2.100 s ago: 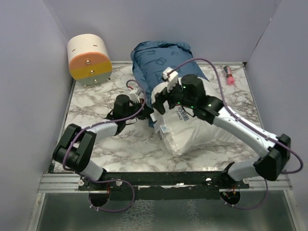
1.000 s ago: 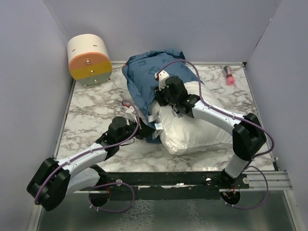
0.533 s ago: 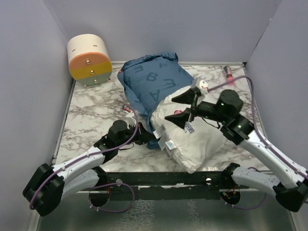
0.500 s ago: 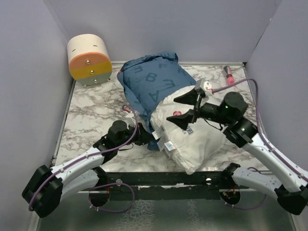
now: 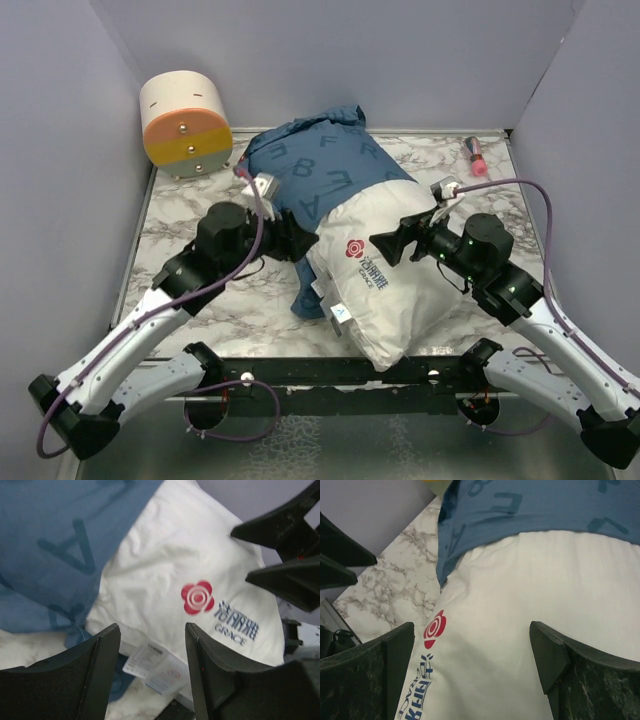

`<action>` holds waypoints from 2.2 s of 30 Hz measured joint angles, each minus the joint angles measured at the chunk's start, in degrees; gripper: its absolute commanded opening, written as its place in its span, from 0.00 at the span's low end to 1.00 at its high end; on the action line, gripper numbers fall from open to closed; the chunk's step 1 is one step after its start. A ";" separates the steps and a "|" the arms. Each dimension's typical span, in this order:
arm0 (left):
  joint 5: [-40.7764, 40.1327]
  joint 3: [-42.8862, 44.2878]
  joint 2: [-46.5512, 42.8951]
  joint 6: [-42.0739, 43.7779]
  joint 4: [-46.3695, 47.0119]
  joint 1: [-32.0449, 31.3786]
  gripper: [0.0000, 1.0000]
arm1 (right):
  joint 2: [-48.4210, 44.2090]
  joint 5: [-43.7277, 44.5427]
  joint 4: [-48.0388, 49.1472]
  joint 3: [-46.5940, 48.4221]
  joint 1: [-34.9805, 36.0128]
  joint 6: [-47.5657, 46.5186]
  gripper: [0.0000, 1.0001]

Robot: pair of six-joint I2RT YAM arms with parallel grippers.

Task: Put the pillow into the pillowcase
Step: Stuff the pillow into the pillowcase.

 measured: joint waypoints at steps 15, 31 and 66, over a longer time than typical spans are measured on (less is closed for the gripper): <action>-7.65 36.81 37.38 27.12 -8.72 -1.42 0.65 | -8.98 10.14 -3.04 -1.97 -1.99 5.27 0.95; -20.15 51.36 53.77 38.91 -13.16 -7.89 0.65 | -4.90 2.99 -4.17 -2.01 -16.13 7.63 0.94; -15.26 61.46 61.16 40.46 -18.71 -7.89 0.00 | 27.34 -12.09 18.40 -2.21 -19.06 9.53 0.01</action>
